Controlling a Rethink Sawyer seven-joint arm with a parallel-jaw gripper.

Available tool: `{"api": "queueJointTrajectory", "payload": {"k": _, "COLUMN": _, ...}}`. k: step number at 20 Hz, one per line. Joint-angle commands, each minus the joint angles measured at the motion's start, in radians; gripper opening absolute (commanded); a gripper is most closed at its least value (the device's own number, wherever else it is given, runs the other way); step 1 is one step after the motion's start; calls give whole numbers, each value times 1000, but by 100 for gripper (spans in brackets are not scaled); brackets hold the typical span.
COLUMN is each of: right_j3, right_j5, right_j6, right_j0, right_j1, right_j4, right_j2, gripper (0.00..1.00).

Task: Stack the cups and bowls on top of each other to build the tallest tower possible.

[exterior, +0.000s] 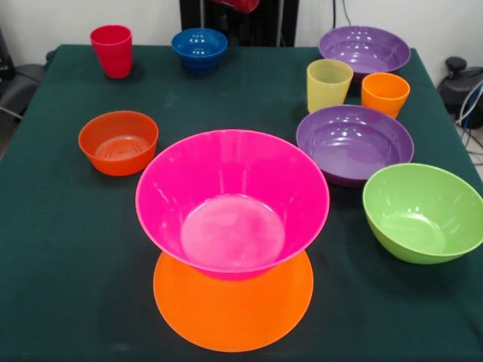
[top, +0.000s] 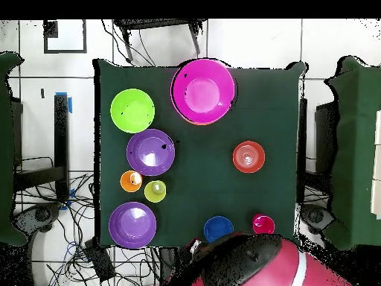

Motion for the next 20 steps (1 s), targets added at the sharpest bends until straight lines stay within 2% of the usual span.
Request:
{"api": "queueJointTrajectory", "payload": {"k": 1, "right_j3": -72, "right_j5": 113, "right_j6": 66, "right_j0": 19, "right_j1": -120, "right_j4": 84, "right_j2": 124, "gripper": 100}}
{"api": "queueJointTrajectory", "payload": {"k": 12, "right_j3": -45, "right_j5": 185, "right_j6": 57, "right_j0": 3, "right_j1": -174, "right_j4": 110, "right_j2": 173, "gripper": 100}}
{"api": "queueJointTrajectory", "payload": {"k": 20, "right_j3": -28, "right_j5": 284, "right_j6": 23, "right_j0": -11, "right_j1": -276, "right_j4": 131, "right_j2": 212, "gripper": 100}}
